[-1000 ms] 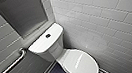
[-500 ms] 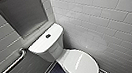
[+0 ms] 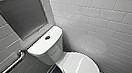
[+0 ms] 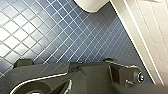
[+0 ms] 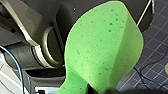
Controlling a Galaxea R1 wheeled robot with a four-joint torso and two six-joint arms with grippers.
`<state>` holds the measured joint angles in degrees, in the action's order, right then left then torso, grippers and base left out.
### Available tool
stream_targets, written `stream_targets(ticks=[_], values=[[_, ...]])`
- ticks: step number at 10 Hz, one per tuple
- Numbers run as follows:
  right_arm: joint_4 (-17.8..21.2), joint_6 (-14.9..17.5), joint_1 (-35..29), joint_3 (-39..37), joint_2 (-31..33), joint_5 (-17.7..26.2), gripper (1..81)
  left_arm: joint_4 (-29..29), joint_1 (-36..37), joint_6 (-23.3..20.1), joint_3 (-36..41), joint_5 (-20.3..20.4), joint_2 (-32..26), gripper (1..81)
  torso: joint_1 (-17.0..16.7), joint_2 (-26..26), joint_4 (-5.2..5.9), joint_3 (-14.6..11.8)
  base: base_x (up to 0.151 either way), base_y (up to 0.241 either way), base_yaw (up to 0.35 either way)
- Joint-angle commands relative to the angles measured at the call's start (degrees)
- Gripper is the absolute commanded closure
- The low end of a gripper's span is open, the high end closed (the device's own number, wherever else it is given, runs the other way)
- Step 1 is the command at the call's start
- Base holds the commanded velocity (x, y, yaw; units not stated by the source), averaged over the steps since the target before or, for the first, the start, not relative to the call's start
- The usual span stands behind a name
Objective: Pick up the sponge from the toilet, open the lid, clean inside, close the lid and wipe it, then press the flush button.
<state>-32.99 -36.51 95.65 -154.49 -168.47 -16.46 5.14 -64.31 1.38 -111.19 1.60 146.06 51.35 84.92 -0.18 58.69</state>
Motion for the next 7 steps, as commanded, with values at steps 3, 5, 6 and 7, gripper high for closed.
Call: stream_targets(ticks=[3, 5, 6, 7], values=[[-1.6, 0.0, 1.7, 0.3, 0.7, 3.3, 81.1, 9.2, 6.9, -0.1, 2.0, -5.6, -2.2, 1.0, 5.8, 9.2, -3.21, 0.0, 0.000, 0.000, 0.000], [-1.6, 0.1, 1.6, 0.3, 0.6, 3.3, 81.1, 11.0, 8.4, -0.1, 2.7, -6.4, -2.2, 1.0, 3.8, 6.5, -6.82, 0.0, 0.000, 0.000, 0.000], [-1.5, 0.0, 1.5, 0.3, 0.4, 3.3, 81.1, 11.0, 8.7, -0.1, 2.8, -6.6, -1.7, 1.0, 4.1, 7.0, -7.54, 0.0, 0.000, 0.000, 0.000], [-1.0, -0.1, 1.4, 0.3, 0.1, 3.2, 81.1, 11.0, 9.1, -0.1, 2.7, -6.6, -1.5, 1.0, 4.3, 7.2, -7.65, 0.0, 0.000, 0.000, 0.000]])
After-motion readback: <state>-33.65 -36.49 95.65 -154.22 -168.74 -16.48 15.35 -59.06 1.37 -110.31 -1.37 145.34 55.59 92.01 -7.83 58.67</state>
